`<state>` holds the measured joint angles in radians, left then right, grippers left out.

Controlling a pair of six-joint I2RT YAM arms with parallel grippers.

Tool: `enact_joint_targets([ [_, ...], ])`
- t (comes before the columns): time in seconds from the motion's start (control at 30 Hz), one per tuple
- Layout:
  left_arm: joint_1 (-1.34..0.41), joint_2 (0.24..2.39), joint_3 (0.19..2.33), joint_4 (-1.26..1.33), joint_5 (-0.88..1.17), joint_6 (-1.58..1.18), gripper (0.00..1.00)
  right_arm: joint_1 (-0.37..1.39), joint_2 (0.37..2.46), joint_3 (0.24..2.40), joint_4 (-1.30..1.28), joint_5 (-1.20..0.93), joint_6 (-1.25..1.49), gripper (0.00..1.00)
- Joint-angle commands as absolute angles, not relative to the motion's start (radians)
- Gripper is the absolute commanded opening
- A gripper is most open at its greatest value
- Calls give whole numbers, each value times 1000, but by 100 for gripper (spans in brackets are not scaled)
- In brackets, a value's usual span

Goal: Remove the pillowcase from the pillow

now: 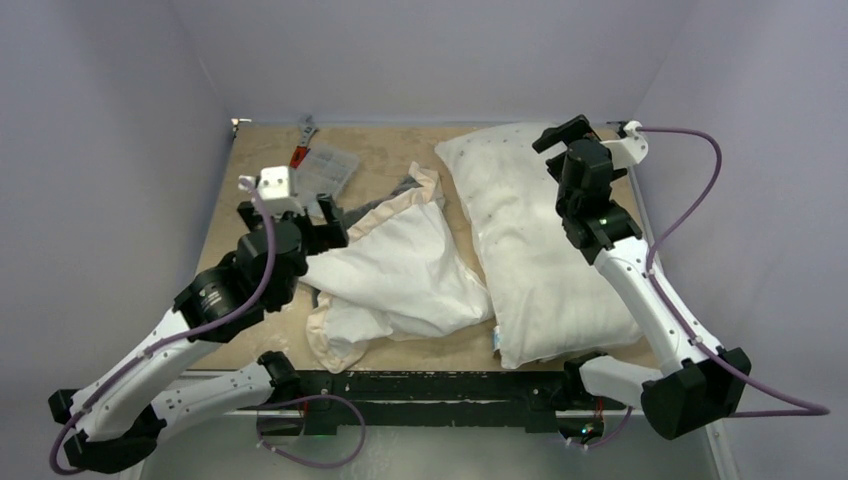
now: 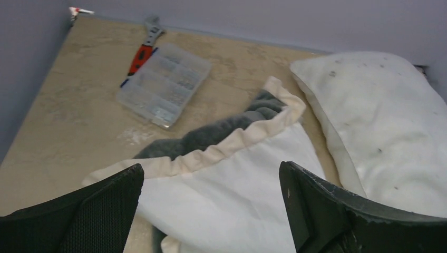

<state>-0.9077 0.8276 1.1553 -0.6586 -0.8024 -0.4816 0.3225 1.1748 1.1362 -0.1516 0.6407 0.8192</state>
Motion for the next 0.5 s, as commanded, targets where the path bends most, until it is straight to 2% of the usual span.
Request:
enact_joint_targets([
  [0.0, -869, 743, 1033, -690, -991, -519, 99, 324, 1127, 1154, -231, 692, 829, 99],
  [0.23, -867, 739, 979, -771, -1065, -563, 99, 324, 983, 1093, -263, 742, 842, 99],
  [0.47, -867, 599, 988, -911, -1236, -660, 99, 324, 862, 1061, -288, 777, 875, 99],
])
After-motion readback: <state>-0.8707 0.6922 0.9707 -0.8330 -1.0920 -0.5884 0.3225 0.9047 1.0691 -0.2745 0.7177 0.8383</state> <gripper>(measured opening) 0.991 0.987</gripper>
